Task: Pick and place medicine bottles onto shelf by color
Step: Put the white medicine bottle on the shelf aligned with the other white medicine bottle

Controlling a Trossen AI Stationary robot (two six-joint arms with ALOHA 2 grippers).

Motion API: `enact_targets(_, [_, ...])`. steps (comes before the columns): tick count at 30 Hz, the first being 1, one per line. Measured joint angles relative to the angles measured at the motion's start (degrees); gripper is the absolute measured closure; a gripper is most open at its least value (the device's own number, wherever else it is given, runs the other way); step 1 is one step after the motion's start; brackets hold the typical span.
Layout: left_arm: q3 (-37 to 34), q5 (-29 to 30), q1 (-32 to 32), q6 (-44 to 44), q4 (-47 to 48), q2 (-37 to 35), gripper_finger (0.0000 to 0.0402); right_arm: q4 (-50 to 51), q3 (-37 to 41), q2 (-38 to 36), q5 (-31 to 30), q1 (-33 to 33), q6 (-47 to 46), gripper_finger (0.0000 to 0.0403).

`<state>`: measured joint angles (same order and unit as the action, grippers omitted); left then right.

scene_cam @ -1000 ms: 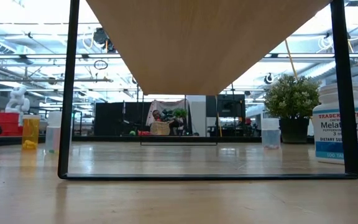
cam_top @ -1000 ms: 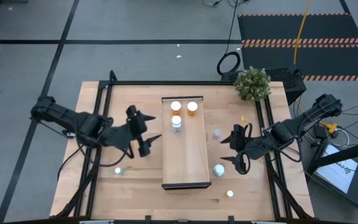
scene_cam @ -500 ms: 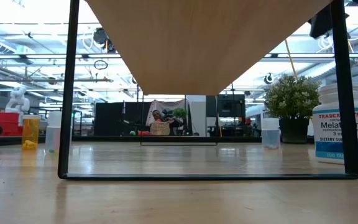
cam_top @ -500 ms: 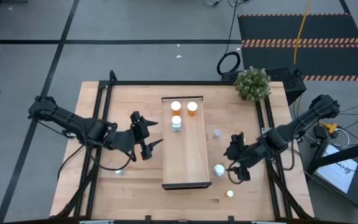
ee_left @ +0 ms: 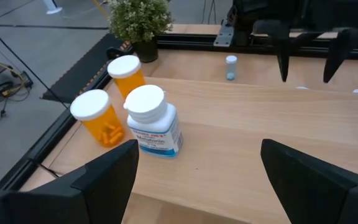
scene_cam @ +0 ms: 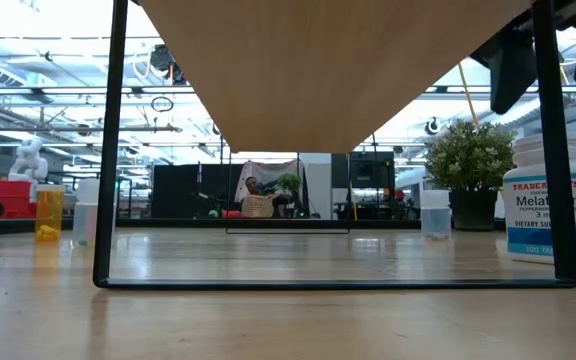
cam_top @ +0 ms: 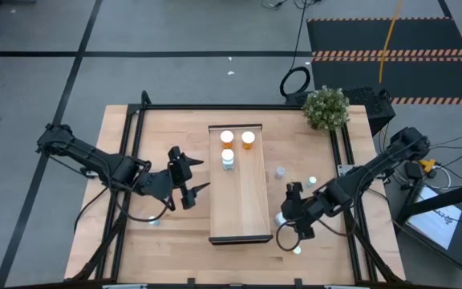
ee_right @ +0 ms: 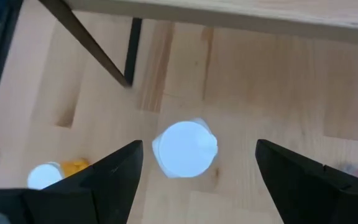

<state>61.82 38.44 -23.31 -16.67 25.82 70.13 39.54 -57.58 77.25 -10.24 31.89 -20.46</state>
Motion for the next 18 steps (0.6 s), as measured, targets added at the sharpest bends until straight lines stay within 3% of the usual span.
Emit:
enact_targets(7, [0.0, 0.0, 0.0, 0.0, 0.0, 0.0, 0.0062, -2.4, 0.6, 2.8, 3.3, -0.4, 2.7, 0.0094])
enact_targets(18, [0.0, 0.0, 0.0, 0.0, 0.1, 0.0, 0.0062, -11.7, 9.1, 2.7, 7.0, -2.3, 6.6, 0.0094])
